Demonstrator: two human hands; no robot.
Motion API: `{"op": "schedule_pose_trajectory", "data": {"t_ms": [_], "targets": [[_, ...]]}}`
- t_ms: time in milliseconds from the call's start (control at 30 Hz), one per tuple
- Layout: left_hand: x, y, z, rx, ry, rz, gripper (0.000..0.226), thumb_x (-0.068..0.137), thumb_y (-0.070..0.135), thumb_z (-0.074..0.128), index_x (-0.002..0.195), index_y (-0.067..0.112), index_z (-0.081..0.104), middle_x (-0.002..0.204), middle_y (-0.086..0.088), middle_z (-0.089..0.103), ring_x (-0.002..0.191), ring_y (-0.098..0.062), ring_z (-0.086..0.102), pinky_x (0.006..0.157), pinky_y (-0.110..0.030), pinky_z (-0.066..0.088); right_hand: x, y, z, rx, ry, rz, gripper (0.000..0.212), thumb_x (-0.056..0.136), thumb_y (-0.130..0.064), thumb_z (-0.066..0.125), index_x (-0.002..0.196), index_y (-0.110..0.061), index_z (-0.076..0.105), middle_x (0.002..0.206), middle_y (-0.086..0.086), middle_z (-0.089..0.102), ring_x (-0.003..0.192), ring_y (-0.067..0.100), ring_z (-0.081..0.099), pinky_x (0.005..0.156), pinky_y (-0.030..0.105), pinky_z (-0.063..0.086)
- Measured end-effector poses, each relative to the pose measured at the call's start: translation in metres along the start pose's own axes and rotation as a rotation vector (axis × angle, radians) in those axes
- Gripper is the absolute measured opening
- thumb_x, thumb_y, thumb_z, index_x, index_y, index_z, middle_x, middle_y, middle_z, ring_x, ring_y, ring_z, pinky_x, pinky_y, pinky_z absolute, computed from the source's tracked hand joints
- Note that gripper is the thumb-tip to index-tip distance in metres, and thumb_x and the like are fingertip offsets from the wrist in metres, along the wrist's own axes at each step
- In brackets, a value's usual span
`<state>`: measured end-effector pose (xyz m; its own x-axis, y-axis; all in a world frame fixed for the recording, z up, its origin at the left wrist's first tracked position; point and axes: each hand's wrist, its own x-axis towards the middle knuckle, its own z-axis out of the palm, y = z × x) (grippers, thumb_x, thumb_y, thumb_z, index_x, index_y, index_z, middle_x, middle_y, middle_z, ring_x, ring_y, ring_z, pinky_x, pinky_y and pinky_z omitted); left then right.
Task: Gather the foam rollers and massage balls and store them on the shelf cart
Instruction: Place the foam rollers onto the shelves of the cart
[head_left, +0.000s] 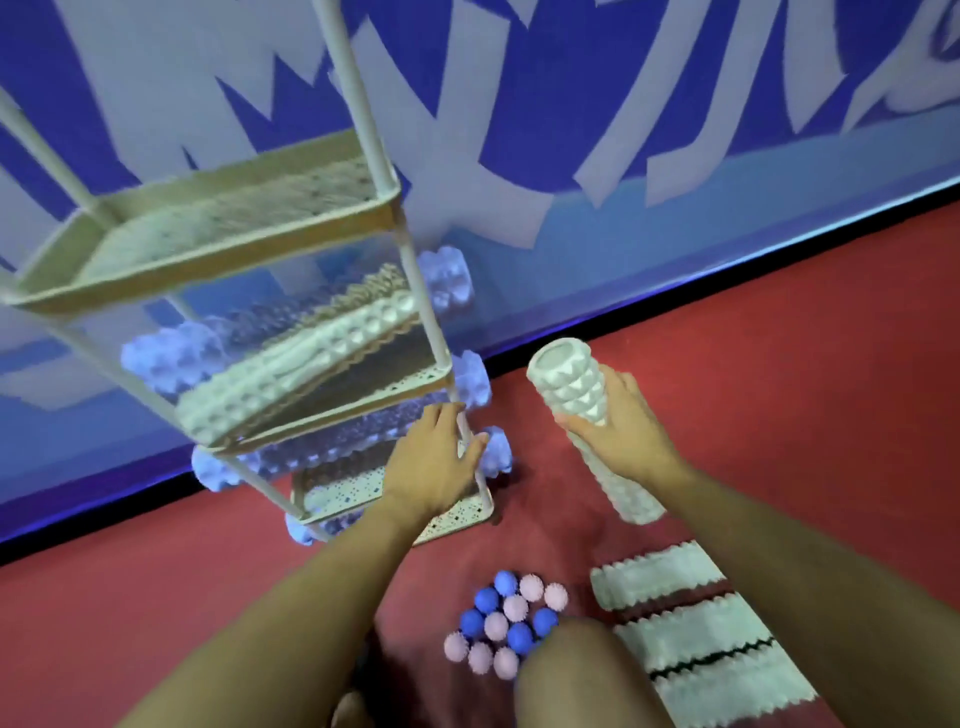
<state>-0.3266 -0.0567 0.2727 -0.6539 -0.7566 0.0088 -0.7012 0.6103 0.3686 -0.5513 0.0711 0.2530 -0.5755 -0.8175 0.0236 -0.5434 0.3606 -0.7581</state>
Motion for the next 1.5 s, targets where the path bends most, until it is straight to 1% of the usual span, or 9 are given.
{"op": "schedule_pose_trajectory", "data": {"t_ms": [233, 400, 600, 733, 933, 1033, 1200, 1367, 1500], "targets": [[-0.056, -0.061, -0.120, 0.158, 0.180, -0.068, 0.063, 0.099, 0.054, 0.052, 0.147, 0.013, 0.042, 0.141, -0.011, 0.050, 0.124, -0.033, 0.054, 0.099, -0.045, 0.048, -0.001, -0.125, -0.002, 0.455, 0.203, 0.080, 0.087, 0.064, -0.089, 0.066, 0.118, -0.020, 0.064, 0.109, -0.005, 0.073, 0.101, 0.013, 0.071, 0.090, 0.043, 0.058], [-0.055, -0.091, -0.149, 0.297, 0.199, -0.078, 0.074, 0.095, 0.047, 0.065, 0.153, 0.013, 0.035, 0.151, -0.012, 0.043, 0.132, -0.034, 0.047, 0.103, -0.046, 0.044, -0.029, -0.173, 0.011, 0.688, 0.249, 0.267, 0.079, 0.068, -0.073, 0.069, 0.124, -0.017, 0.064, 0.114, 0.001, 0.073, 0.102, 0.020, 0.069, 0.087, 0.033, 0.053], [-0.011, -0.122, -0.150, 0.353, 0.184, -0.104, 0.087, 0.083, 0.053, 0.075, 0.150, 0.015, 0.036, 0.139, -0.013, 0.049, 0.124, -0.035, 0.051, 0.096, -0.045, 0.045, -0.013, -0.178, 0.030, 0.792, 0.251, 0.371, 0.081, 0.055, -0.081, 0.060, 0.110, -0.023, 0.071, 0.103, 0.002, 0.076, 0.097, 0.027, 0.071, 0.080, 0.037, 0.052], [0.015, -0.137, -0.144, 0.387, 0.148, -0.149, 0.082, 0.078, 0.057, 0.075, 0.141, 0.018, 0.039, 0.127, -0.012, 0.057, 0.117, -0.035, 0.055, 0.096, -0.044, 0.042, 0.010, -0.169, 0.041, 0.870, 0.243, 0.443, 0.046, 0.082, -0.069, 0.064, 0.102, -0.028, 0.067, 0.101, -0.005, 0.074, 0.092, 0.020, 0.070, 0.076, 0.036, 0.052], [0.023, -0.149, -0.140, 0.408, 0.175, -0.125, 0.074, 0.080, 0.054, 0.071, 0.136, 0.015, 0.043, 0.123, -0.014, 0.059, 0.111, -0.035, 0.054, 0.089, -0.046, 0.046, 0.020, -0.166, 0.057, 0.896, 0.220, 0.487, 0.037, 0.088, -0.064, 0.063, 0.096, -0.028, 0.060, 0.096, -0.008, 0.067, 0.082, 0.013, 0.062, 0.070, 0.035, 0.049], [0.023, -0.147, -0.148, 0.422, 0.218, -0.116, 0.078, 0.081, 0.054, 0.070, 0.142, 0.013, 0.042, 0.125, -0.015, 0.060, 0.113, -0.038, 0.054, 0.090, -0.047, 0.045, 0.015, -0.167, 0.068, 0.897, 0.214, 0.521, 0.046, 0.079, -0.071, 0.064, 0.093, -0.027, 0.060, 0.100, -0.005, 0.069, 0.083, 0.016, 0.064, 0.074, 0.039, 0.054], [0.022, -0.135, -0.176, 0.465, 0.342, -0.075, 0.079, 0.084, 0.055, 0.073, 0.143, 0.010, 0.045, 0.120, -0.019, 0.062, 0.108, -0.043, 0.056, 0.087, -0.049, 0.044, 0.001, -0.169, 0.074, 1.009, 0.268, 0.594, 0.079, 0.070, -0.076, 0.067, 0.123, -0.019, 0.056, 0.109, -0.002, 0.069, 0.090, 0.021, 0.068, 0.065, 0.037, 0.056], [0.023, -0.117, -0.204, 0.547, 0.303, -0.122, 0.051, 0.094, 0.047, 0.065, 0.124, 0.008, 0.052, 0.115, -0.020, 0.064, 0.106, -0.041, 0.058, 0.085, -0.045, 0.042, -0.001, -0.173, 0.070, 1.138, 0.260, 0.591, 0.052, 0.071, -0.065, 0.078, 0.100, -0.022, 0.071, 0.094, 0.000, 0.079, 0.086, 0.026, 0.076, 0.077, 0.047, 0.063], [0.021, -0.119, -0.212, 0.572, 0.267, -0.104, 0.057, 0.092, 0.052, 0.066, 0.127, 0.010, 0.052, 0.117, -0.017, 0.065, 0.106, -0.041, 0.060, 0.084, -0.045, 0.045, -0.005, -0.188, 0.073, 1.285, 0.254, 0.592, 0.039, 0.083, -0.049, 0.079, 0.104, -0.018, 0.070, 0.091, 0.002, 0.079, 0.087, 0.026, 0.077, 0.083, 0.048, 0.062]]}}
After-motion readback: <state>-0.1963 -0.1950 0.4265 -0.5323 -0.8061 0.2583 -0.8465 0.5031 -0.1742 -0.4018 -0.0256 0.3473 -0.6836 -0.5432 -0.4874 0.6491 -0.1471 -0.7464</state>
